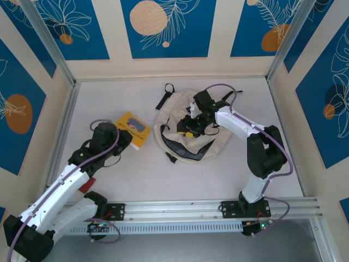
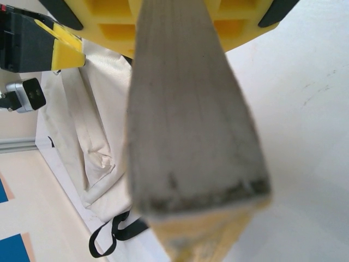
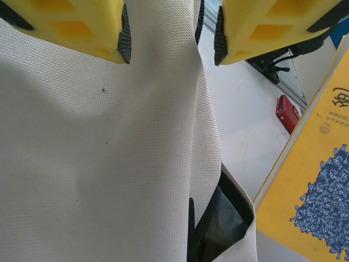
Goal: Pack the student bag
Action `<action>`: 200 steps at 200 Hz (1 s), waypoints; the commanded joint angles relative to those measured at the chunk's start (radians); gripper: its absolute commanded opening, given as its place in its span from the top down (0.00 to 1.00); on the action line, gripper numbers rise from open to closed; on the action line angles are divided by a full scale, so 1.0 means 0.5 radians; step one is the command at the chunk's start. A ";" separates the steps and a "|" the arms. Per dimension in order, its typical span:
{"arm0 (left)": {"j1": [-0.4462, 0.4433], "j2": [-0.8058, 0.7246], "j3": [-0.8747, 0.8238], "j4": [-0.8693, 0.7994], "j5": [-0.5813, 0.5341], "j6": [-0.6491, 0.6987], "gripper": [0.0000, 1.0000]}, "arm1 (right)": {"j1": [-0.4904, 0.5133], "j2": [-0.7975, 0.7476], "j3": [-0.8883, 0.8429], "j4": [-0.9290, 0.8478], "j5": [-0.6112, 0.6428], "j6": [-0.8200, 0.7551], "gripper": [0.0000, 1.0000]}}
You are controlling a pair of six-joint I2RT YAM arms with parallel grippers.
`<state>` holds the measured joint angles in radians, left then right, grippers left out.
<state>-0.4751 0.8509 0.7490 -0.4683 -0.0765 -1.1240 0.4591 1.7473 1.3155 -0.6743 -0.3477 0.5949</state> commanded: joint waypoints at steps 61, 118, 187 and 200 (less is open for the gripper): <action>0.031 -0.008 0.130 0.039 0.103 0.143 1.00 | 0.017 0.031 0.018 -0.035 0.011 -0.021 0.89; 0.079 -0.005 0.329 -0.185 0.162 0.312 1.00 | -0.005 -0.043 0.236 -0.035 0.222 0.014 1.00; 0.087 0.016 0.376 -0.132 0.533 0.436 1.00 | -0.123 0.020 0.759 -0.095 0.288 0.095 1.00; 0.086 0.019 0.371 -0.112 0.595 0.447 1.00 | -0.139 0.070 0.854 -0.100 0.275 0.113 1.00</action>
<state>-0.4423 0.8680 0.8837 -0.5926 0.1158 -0.9520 0.4030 1.7584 1.6444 -0.7193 -0.2077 0.6285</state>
